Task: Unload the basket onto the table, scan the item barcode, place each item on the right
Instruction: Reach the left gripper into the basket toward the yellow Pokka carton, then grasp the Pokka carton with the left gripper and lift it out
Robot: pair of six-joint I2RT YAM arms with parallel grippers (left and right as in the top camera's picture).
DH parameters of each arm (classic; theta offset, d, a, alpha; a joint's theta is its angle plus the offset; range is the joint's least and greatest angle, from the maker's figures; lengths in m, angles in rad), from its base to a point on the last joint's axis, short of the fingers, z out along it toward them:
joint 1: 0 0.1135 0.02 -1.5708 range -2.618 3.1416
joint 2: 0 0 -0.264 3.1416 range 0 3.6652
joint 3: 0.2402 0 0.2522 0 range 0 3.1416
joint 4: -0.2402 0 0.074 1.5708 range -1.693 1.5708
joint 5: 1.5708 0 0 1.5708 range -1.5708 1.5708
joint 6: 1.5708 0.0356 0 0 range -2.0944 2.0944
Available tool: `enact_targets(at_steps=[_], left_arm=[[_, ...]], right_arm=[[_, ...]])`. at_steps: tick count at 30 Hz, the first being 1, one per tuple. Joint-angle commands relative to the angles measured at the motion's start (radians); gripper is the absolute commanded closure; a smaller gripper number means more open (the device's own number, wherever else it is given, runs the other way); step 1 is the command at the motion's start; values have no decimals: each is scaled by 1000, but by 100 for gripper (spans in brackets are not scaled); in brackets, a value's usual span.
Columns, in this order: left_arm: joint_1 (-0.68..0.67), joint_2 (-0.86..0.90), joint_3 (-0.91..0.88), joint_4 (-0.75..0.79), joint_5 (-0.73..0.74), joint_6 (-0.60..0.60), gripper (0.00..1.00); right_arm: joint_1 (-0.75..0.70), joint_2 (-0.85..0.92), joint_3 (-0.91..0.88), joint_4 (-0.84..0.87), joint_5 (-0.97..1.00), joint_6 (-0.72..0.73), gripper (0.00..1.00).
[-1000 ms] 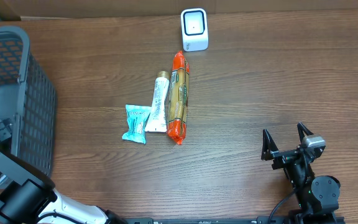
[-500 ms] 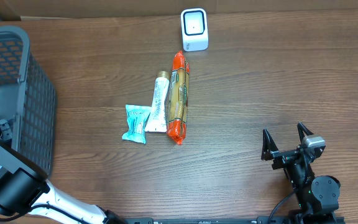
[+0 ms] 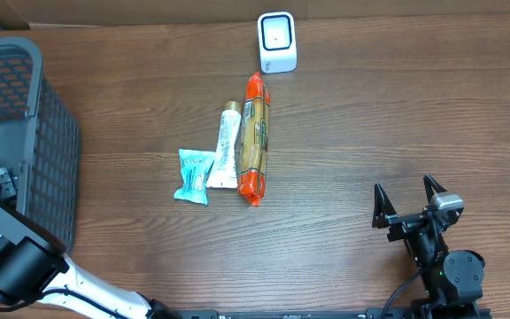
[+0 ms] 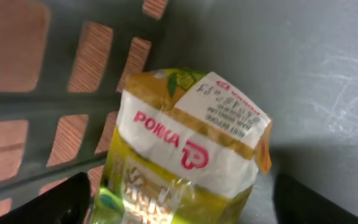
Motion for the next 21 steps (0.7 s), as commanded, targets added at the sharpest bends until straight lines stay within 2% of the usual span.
enact_targets(at_steps=[1, 4, 6, 8, 10, 16, 19, 21], left_arm=[[10, 103, -13, -23, -2, -12, 24], [8, 112, -13, -35, 1, -74, 48], [5, 112, -13, -42, 24, -102, 59], [-3, 112, -13, -68, 57, -106, 80], [-12, 112, -13, -111, 125, -122, 93], [-16, 112, -12, -203, 257, -276, 95], [-16, 106, 11, -262, 272, -358, 96], [-16, 99, 57, -330, 275, -372, 96]], right_arm=[[-4, -9, -11, 5, 6, 3, 0], [-4, -9, -11, 5, 6, 3, 0], [-4, -9, -11, 5, 6, 3, 0], [-4, -9, -11, 5, 6, 3, 0], [-4, -9, -11, 5, 6, 3, 0], [-4, -9, -11, 5, 6, 3, 0], [-4, -9, -11, 5, 6, 3, 0], [-4, -9, -11, 5, 6, 3, 0]])
